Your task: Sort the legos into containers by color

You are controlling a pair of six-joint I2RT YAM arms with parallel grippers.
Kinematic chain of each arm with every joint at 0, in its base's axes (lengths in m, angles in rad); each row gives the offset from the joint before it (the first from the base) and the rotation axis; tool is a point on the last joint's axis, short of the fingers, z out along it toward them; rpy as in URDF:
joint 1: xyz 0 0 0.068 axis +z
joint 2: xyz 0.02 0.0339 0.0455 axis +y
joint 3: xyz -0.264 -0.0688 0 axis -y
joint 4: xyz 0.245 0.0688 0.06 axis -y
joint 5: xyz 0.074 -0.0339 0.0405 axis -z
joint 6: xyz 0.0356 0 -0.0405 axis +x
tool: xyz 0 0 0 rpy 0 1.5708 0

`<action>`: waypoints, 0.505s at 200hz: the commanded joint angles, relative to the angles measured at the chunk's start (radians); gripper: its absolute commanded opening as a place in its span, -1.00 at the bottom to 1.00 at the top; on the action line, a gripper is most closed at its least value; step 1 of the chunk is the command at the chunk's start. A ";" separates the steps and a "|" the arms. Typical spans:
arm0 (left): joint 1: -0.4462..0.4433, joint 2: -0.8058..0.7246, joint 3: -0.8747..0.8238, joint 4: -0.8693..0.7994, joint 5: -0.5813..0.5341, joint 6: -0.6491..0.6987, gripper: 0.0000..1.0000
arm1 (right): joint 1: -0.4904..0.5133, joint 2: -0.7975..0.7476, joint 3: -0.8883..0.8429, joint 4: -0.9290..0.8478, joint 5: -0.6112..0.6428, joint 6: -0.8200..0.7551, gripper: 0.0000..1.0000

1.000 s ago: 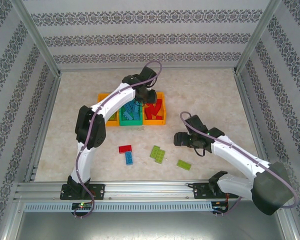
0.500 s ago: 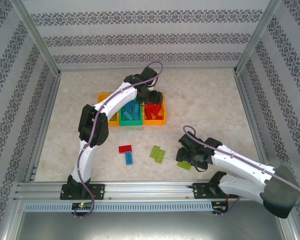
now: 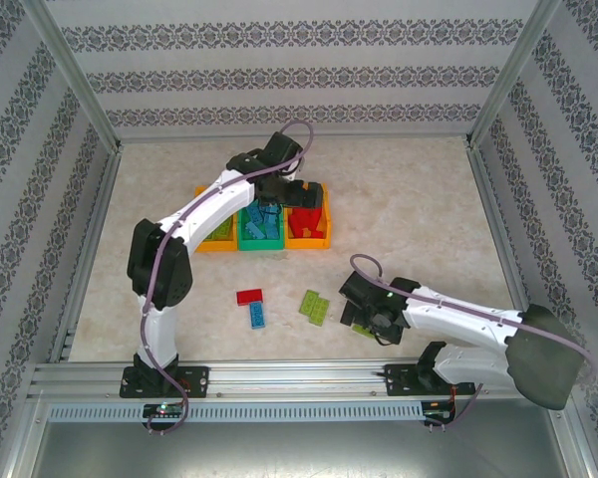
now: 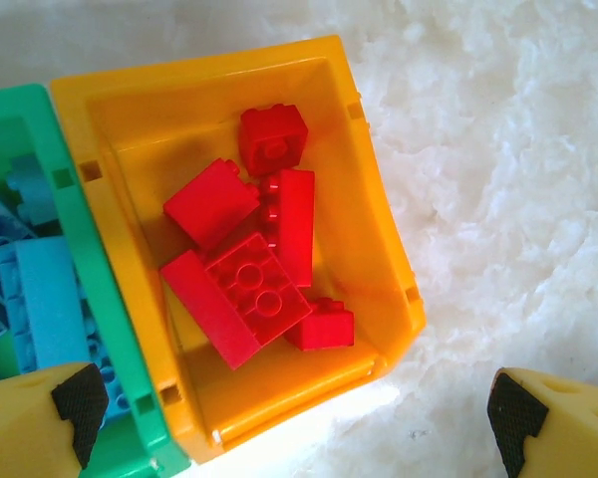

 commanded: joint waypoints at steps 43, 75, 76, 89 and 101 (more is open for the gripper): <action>0.015 -0.134 -0.171 0.069 -0.097 0.027 0.99 | 0.010 0.049 -0.012 0.032 -0.002 0.058 0.73; 0.035 -0.182 -0.213 0.067 -0.132 0.029 0.99 | 0.011 0.096 -0.011 0.033 -0.026 0.051 0.63; 0.036 -0.183 -0.214 0.067 -0.134 0.029 0.99 | 0.011 0.097 -0.011 0.033 -0.026 0.051 0.62; 0.054 -0.206 -0.242 0.075 -0.136 0.023 0.99 | 0.012 0.107 -0.012 0.037 -0.024 0.049 0.56; 0.072 -0.228 -0.269 0.081 -0.139 0.020 0.99 | 0.012 0.118 -0.007 0.041 -0.022 0.041 0.47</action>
